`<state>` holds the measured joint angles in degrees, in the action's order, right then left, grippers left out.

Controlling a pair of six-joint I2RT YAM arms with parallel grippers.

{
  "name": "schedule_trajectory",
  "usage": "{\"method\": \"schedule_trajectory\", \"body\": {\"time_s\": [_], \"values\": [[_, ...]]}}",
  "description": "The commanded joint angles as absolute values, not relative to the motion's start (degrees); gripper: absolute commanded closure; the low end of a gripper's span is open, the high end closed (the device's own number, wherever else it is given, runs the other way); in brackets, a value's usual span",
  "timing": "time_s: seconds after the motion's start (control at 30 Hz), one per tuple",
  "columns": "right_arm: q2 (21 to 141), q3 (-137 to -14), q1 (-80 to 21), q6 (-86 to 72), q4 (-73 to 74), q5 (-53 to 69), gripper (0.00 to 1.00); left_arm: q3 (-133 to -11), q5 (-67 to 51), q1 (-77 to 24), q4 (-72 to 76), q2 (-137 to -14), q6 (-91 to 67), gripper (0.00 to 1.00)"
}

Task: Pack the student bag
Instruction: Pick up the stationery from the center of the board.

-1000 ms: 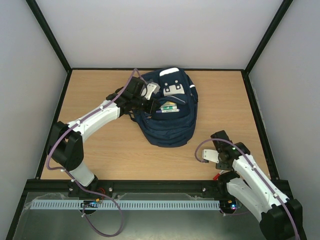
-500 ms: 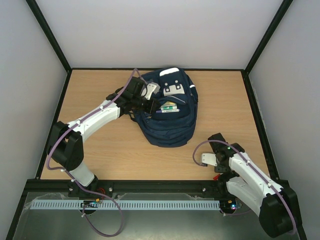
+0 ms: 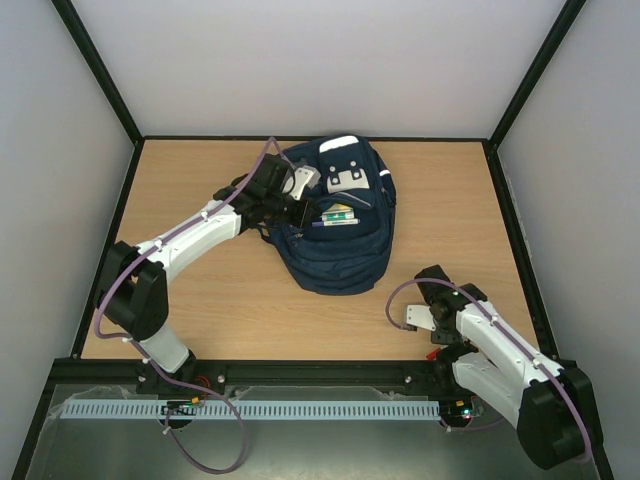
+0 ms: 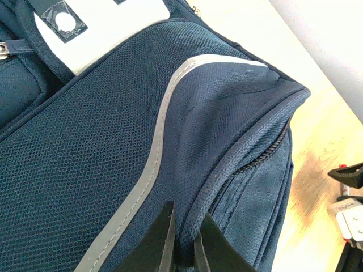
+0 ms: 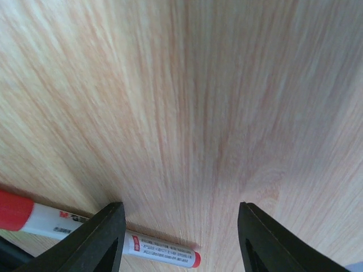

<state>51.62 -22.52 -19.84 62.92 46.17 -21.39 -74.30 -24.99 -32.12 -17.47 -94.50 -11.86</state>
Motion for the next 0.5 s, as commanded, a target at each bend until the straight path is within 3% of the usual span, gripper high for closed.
{"method": "schedule_trajectory", "body": {"time_s": [0.0,0.47], "values": [[52.05,-22.34,-19.4,62.61,57.87,-29.34,0.43,-77.3,-26.99,-32.19,-14.86,-94.09,-13.66,0.94],[61.55,-28.09,-14.83,58.77,61.51,-37.19,0.41,-77.02,-27.55,-33.14,-14.58,-94.18,-13.85,0.94]]}}
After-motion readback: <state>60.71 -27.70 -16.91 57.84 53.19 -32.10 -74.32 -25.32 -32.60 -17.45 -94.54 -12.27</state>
